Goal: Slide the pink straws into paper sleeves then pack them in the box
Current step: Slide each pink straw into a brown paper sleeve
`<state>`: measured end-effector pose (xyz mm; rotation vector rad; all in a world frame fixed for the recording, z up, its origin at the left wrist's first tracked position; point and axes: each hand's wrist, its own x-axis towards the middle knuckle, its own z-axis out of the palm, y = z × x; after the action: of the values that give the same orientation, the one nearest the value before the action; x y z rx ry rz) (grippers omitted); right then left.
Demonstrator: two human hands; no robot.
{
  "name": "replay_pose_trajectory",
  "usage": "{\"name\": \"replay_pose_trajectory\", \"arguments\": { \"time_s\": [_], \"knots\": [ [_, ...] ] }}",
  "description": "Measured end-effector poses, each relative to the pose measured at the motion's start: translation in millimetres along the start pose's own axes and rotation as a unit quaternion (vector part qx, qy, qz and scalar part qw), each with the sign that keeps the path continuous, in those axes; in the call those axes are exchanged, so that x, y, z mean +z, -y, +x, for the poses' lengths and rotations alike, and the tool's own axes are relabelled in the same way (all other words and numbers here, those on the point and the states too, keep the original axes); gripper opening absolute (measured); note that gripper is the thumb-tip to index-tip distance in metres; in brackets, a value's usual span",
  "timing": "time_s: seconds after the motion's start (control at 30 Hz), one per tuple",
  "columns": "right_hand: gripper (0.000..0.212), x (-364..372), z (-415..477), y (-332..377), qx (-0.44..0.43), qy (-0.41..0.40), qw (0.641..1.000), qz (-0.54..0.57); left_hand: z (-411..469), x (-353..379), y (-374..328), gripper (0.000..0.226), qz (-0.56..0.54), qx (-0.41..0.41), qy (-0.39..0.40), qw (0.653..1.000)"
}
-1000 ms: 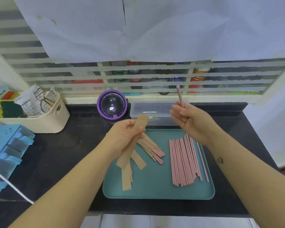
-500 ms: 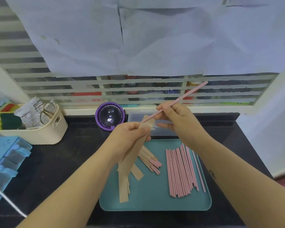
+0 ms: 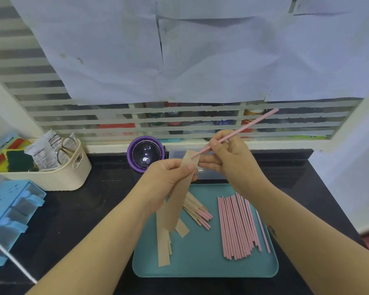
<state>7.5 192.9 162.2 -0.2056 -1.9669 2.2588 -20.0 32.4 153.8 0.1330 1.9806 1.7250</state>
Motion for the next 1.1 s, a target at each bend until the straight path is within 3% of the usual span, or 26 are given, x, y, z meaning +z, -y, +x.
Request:
{"name": "replay_pose_trajectory", "arguments": {
  "time_s": [0.13, 0.4, 0.7, 0.83, 0.93, 1.1],
  "knots": [
    [0.003, 0.5, -2.0, 1.4, -0.019, 0.008, 0.999, -0.035, -4.0, -2.1, -2.1, 0.013, 0.037, 0.022, -0.002, 0.999],
    [0.003, -3.7, -6.5, 16.2, -0.049, 0.057, 0.989, -0.128, -9.0, -1.6, -2.5, 0.019, 0.011, 0.025, 0.005, 1.0],
    [0.01, -22.1, 8.0, 30.8, 0.096, 0.138, 0.976, -0.137, -12.9, 3.3, -4.1, 0.021, 0.046, 0.012, 0.024, 0.999],
    [0.015, -32.3, 13.9, 40.6, 0.12, 0.198, 0.957, -0.175, -13.8, 5.3, -4.4, 0.016, 0.036, 0.008, 0.046, 0.998],
    [0.017, -36.4, 18.3, 44.5, 0.135, 0.231, 0.95, -0.164, -13.3, 5.4, -3.8, 0.024, 0.023, 0.007, 0.068, 0.997],
    [0.01, -38.8, 23.1, 42.3, 0.139, 0.238, 0.945, -0.177, -10.6, 7.9, -2.7, 0.027, -0.027, 0.001, 0.079, 0.997]
  ]
}}
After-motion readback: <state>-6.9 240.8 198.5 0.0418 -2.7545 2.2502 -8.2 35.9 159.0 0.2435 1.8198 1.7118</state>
